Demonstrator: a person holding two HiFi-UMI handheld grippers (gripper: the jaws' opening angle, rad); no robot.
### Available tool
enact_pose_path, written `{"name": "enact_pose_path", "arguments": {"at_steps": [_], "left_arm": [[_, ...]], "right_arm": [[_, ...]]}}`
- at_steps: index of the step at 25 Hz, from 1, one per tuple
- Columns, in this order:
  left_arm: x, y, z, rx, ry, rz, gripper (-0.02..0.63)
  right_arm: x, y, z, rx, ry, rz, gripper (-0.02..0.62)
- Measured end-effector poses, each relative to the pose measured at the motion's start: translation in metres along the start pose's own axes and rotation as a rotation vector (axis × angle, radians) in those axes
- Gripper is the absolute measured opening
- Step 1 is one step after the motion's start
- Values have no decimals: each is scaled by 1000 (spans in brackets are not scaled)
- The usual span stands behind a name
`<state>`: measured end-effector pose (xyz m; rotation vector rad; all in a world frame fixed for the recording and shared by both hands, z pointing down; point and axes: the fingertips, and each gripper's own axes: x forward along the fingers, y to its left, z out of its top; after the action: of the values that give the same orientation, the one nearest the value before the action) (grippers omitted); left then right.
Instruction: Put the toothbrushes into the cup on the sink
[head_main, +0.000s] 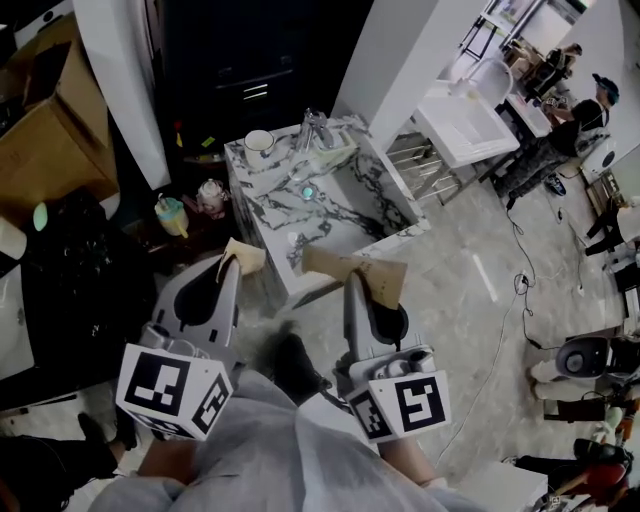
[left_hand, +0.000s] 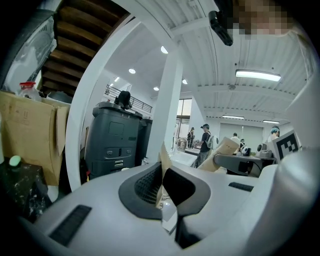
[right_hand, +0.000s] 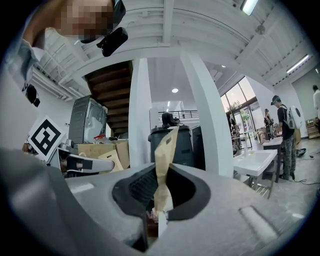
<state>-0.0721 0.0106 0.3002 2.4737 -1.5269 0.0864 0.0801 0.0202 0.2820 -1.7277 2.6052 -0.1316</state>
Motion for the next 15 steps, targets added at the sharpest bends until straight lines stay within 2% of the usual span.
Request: {"name": "enact_pose_path", "arguments": {"at_steps": [6,15], "left_arm": [[36,6,7,-35,-5,35,8],[89,22,26,-46,-22,153,8]], "right_arm": [[42,-24,6,2,-1,56,38],[106,-64,15,8,12,164,38]]}}
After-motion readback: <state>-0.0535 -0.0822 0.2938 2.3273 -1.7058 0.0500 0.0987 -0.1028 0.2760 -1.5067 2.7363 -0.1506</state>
